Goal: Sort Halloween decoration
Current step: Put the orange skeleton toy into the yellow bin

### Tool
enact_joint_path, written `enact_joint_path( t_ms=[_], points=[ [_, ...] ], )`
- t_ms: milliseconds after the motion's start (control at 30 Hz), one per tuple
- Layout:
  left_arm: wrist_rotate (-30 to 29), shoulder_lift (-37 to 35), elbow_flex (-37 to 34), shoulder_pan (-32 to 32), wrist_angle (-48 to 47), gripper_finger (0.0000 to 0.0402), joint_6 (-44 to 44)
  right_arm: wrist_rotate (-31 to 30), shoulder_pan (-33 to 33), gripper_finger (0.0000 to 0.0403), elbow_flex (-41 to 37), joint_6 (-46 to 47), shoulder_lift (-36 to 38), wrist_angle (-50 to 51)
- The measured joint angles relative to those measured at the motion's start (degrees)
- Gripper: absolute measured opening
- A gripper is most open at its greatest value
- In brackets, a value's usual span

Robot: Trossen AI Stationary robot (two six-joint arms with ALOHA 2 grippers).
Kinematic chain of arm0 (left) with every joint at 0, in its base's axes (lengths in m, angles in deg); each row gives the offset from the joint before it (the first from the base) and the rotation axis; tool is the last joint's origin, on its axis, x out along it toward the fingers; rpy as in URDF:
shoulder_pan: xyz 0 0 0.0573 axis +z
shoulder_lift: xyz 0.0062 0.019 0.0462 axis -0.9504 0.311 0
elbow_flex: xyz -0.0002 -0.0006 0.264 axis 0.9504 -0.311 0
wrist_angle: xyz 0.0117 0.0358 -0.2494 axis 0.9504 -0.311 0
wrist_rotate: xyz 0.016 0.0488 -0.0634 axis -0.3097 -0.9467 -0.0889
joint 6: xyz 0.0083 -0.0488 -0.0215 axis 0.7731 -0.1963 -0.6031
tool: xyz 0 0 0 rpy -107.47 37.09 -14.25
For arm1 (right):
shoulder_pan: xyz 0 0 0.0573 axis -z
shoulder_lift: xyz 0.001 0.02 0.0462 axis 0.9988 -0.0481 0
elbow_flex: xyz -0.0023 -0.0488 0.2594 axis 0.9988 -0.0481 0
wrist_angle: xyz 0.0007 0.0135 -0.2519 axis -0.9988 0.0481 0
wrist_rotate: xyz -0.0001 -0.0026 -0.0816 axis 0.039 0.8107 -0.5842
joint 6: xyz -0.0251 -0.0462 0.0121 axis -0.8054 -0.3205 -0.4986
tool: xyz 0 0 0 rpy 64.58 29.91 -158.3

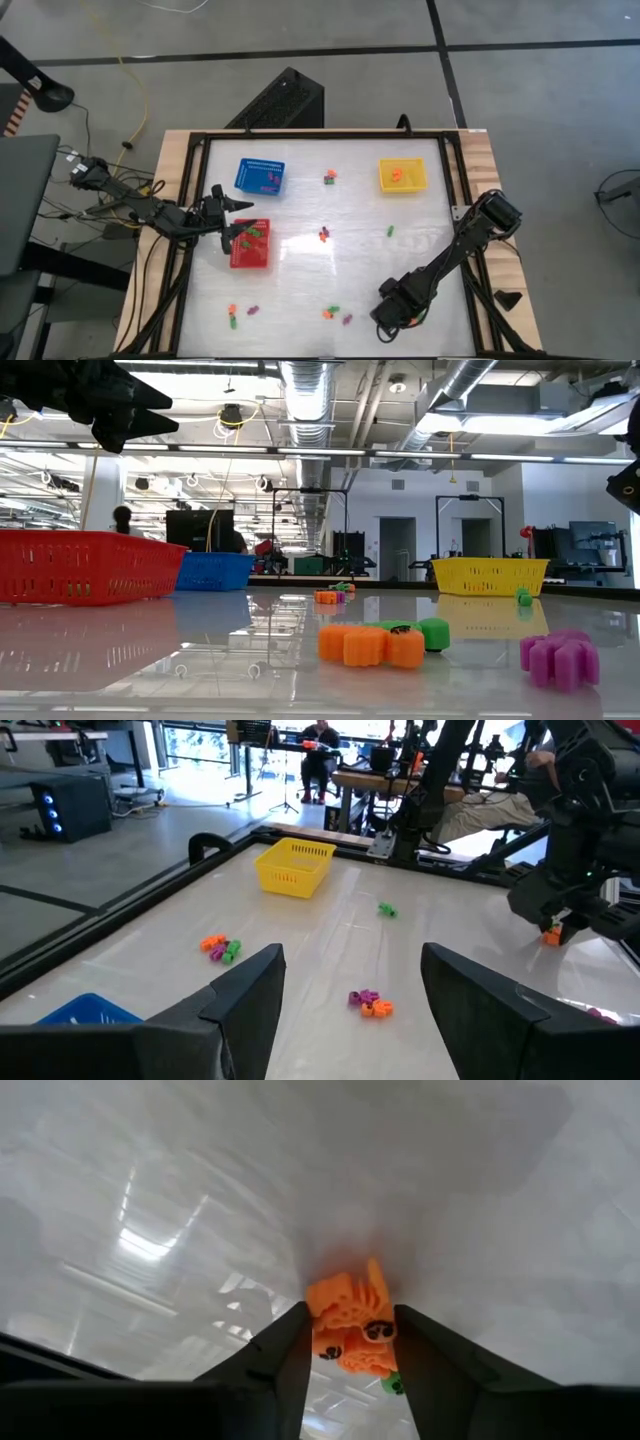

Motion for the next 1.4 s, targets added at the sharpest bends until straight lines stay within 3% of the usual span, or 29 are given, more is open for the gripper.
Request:
enact_joint_path(
  t_ms=[567, 933, 1167, 1400],
  points=[
    [0.0, 0.0, 0.0, 0.0, 0.0, 0.0226, 0.0, 0.1, 1.2, 0.0148, 0.1, -4.3, 0.1, -0.1],
    [0.0, 0.0, 0.0, 0.0, -0.1, 0.0226, 0.0, -2.1, 2.0, 0.0147, 0.1, -5.4, 4.3, 1.4],
    [0.0, 0.0, 0.0, 0.0, -0.1, 0.0226, 0.0, -9.8, 3.5, 0.0147, 0.1, -11.0, 8.2, 3.1],
    [0.0, 0.0, 0.0, 0.0, -0.1, 0.0226, -0.2, -19.4, 10.0, 0.0147, 0.1, -24.2, 13.3, 4.8]
  ],
)
